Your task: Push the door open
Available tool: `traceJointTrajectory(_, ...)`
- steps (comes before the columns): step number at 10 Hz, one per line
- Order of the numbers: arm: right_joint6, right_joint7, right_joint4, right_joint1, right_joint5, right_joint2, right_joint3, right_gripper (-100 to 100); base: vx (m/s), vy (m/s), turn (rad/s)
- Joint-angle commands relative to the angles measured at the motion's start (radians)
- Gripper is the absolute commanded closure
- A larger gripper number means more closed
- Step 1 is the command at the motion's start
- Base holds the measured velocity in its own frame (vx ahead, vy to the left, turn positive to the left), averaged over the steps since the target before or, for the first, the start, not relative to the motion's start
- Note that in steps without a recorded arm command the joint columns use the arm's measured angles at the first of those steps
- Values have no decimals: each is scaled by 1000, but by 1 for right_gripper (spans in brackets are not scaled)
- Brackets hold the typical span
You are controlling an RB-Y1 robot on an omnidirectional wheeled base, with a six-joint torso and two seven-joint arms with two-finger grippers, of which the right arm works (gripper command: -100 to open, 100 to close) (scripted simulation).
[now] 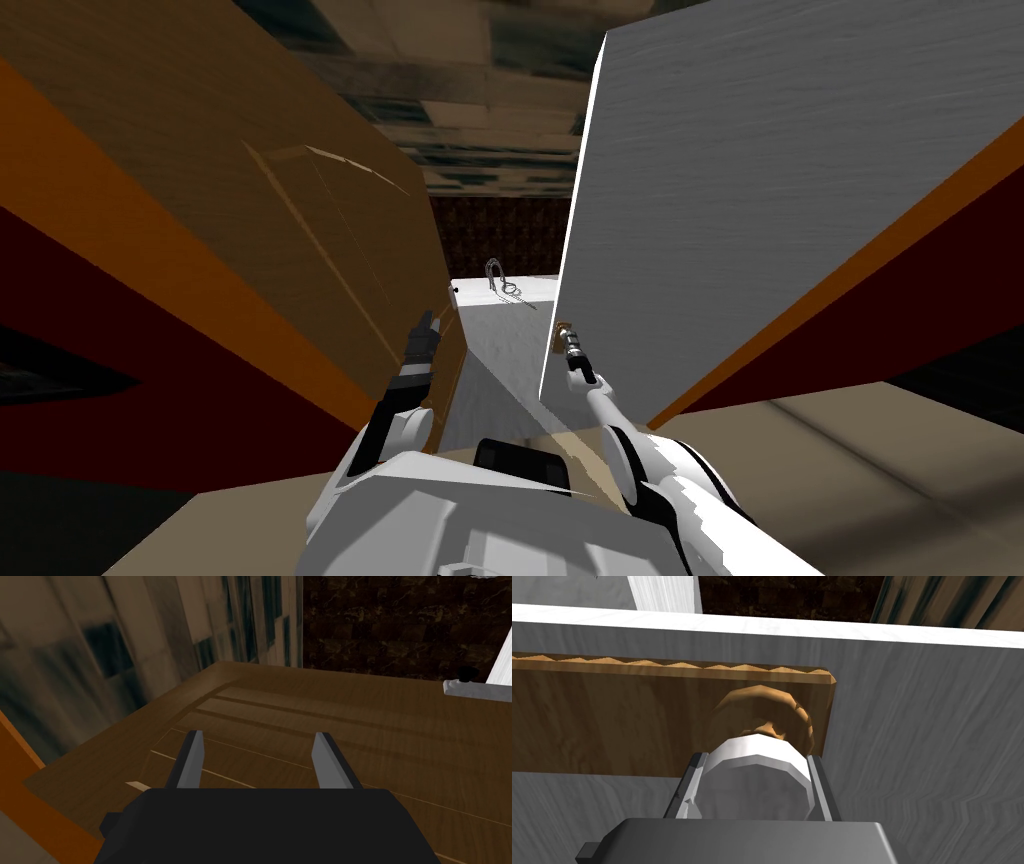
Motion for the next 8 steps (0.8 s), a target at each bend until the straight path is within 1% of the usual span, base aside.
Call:
traceJointTrajectory(1,6,-1,-14,4,-9,-28,-17,100,170,158,-96)
traceJointTrajectory(2,7,3,-15,7,-15,-33,-27,100,189,145,-80)
traceJointTrajectory(3,7,3,-23,7,-15,-33,-27,100,132,77,-39)
traceJointTrajectory(5,9,14,-17,12,-27,-44,-52,100,164,98,-44)
traceJointTrajectory(6,9,14,-13,12,-27,-44,-52,100,131,97,-48)
traceJointTrajectory(7,9,14,26,12,-27,-44,-52,100,62,36,-14)
traceJointTrajectory(8,10,21,-18,16,-37,-53,-70,100,136,110,-66)
